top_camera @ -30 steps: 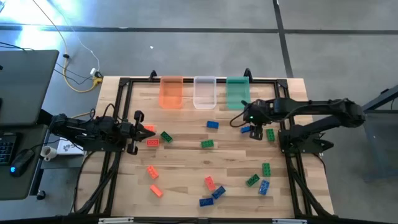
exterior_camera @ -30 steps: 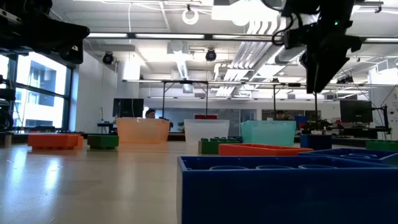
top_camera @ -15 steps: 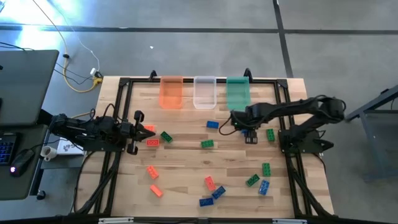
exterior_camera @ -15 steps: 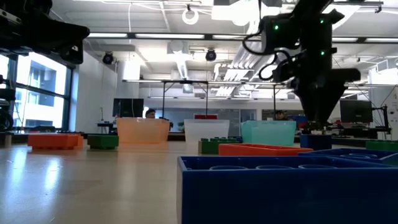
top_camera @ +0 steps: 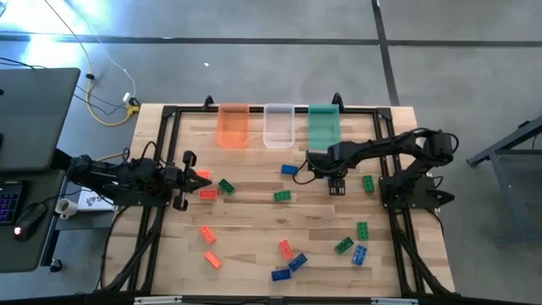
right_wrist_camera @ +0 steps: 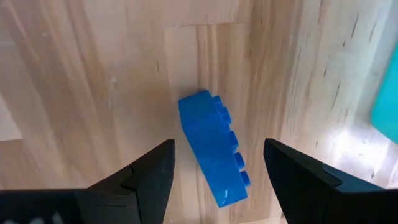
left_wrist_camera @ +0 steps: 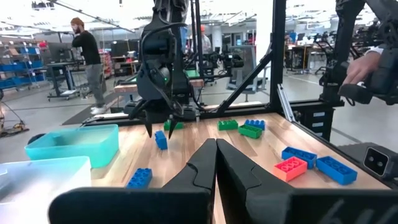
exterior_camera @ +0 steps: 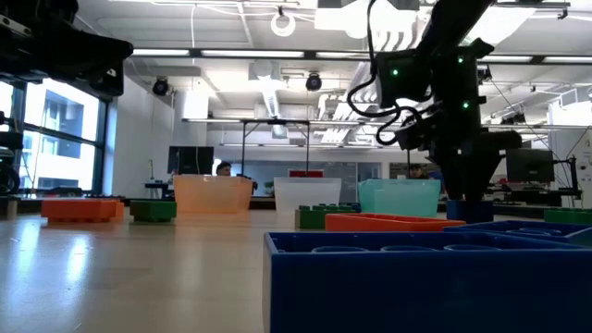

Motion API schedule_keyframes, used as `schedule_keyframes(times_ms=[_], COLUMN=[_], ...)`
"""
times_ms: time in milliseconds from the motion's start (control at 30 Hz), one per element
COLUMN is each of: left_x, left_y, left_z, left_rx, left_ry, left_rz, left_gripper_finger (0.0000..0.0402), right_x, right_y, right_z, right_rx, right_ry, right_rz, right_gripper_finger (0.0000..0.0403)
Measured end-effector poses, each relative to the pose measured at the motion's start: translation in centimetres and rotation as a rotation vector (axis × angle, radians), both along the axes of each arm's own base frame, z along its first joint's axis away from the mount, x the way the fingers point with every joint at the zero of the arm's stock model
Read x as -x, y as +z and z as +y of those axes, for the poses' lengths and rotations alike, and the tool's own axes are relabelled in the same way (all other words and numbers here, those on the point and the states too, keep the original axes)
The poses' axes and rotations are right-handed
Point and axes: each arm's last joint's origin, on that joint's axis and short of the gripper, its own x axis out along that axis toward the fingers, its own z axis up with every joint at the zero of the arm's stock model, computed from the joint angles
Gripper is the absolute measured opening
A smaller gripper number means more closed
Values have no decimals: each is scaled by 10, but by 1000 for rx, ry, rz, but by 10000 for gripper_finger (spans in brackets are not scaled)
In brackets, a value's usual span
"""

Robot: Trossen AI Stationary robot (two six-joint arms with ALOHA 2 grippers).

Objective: Sort & place blocks by color
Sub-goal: Put the blue game piece into the green bin

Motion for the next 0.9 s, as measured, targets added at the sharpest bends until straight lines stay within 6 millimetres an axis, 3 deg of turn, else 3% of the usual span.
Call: schedule_keyframes(times_ms=[400,900], left_x=[0,0], left_y=[-1,-1], left_z=[0,0], left_rx=[-2,-2], left_ry=[0,0], left_rz=[12,11], left_gripper_finger=[0,0], right_x=[-1,-1], right_y=[-4,-5], right_z=[-7,-11], right_rx=[-25,-79], right_ry=[-33,-44], right_rz=[5,-16], right_gripper_finger=[234,179])
